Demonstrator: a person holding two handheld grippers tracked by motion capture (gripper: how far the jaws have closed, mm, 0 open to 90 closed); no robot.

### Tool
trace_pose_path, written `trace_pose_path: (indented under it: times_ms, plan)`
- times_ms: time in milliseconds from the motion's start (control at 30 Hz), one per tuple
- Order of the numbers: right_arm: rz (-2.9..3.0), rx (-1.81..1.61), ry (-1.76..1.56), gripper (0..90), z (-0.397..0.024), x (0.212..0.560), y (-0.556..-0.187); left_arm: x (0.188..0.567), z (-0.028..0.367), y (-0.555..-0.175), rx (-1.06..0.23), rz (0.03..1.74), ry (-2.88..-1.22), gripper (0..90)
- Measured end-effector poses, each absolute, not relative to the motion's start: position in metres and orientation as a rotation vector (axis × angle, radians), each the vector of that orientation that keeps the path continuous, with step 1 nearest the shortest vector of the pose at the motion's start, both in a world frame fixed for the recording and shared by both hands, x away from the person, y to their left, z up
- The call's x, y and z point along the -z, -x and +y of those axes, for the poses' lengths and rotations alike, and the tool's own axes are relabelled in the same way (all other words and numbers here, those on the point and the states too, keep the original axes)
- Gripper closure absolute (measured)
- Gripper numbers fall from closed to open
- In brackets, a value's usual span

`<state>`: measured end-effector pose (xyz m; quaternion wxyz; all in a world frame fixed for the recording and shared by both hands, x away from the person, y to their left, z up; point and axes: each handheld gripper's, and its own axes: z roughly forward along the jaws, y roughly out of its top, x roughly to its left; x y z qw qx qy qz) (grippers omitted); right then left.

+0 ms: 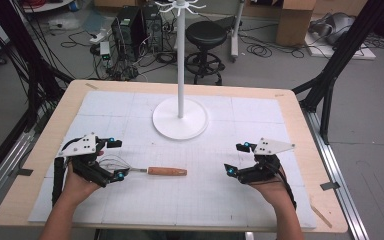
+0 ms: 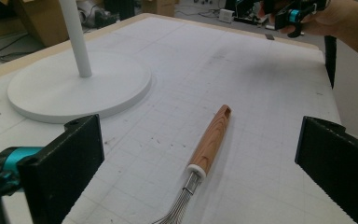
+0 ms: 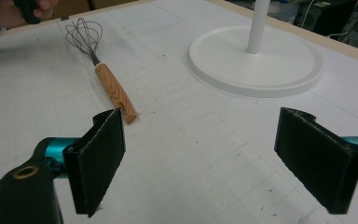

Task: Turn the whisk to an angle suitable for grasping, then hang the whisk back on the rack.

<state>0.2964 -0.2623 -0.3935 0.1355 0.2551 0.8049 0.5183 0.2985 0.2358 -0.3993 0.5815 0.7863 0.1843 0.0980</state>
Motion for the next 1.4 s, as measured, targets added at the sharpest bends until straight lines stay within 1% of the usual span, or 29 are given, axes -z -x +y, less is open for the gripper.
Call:
trace_pose_path:
  times_ms: [200,567,800,967,1167,1400]
  plan:
    - [2.295,-1.517,-0.799,13.9,-0.274,0.396,-0.294,0.398,0.237,-0.298,-0.229,0.418,-1.832,1.7]
    - [2.300,-1.514,-0.793,13.7,-0.272,0.395,-0.294,0.397,0.234,-0.298,-0.229,0.412,-1.834,1.7]
    - [2.297,-1.503,-0.772,13.7,-0.270,0.393,-0.292,0.395,0.225,-0.296,-0.225,0.399,-1.864,1.7]
    - [2.286,-1.501,-0.765,13.7,-0.272,0.390,-0.290,0.391,0.212,-0.295,-0.208,0.372,-1.891,1.7]
    - [2.282,-1.502,-0.764,13.7,-0.273,0.389,-0.290,0.389,0.191,-0.307,-0.169,0.379,-1.981,1.7]
    - [2.292,-1.502,-0.757,13.7,-0.271,0.390,-0.291,0.390,0.157,-0.323,-0.136,0.384,-2.163,1.7]
